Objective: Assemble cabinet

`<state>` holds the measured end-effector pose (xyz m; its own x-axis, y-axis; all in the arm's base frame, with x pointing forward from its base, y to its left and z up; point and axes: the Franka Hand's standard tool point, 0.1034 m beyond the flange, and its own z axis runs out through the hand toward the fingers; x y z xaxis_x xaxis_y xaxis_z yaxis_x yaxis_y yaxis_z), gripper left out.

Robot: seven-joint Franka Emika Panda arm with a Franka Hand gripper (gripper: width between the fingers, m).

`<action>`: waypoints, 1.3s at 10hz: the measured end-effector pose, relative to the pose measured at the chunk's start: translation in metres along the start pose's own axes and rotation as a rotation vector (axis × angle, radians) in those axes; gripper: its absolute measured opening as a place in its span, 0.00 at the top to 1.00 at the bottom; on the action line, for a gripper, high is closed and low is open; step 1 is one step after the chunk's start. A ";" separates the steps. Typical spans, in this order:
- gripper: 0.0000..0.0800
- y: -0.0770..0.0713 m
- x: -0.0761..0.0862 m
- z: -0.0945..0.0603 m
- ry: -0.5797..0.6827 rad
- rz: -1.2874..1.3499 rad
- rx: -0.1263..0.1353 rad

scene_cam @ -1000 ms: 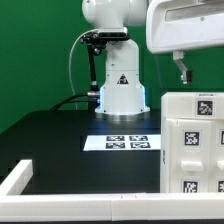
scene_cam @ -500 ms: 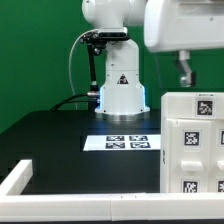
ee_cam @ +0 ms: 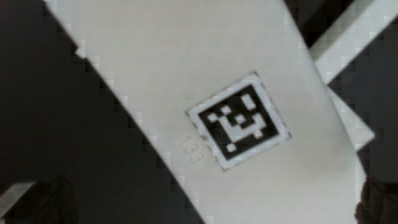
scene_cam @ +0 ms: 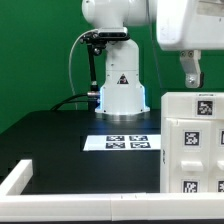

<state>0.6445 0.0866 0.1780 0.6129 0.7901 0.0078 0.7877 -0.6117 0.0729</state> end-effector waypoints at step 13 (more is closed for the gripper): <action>0.31 0.000 -0.016 0.030 -0.023 0.408 0.005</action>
Offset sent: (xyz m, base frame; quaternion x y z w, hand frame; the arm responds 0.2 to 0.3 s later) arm 0.0073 -0.0017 -0.0233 0.0193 0.0186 0.0582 0.9979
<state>0.6367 0.0726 0.1475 0.8762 0.4818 0.0130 0.4801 -0.8749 0.0638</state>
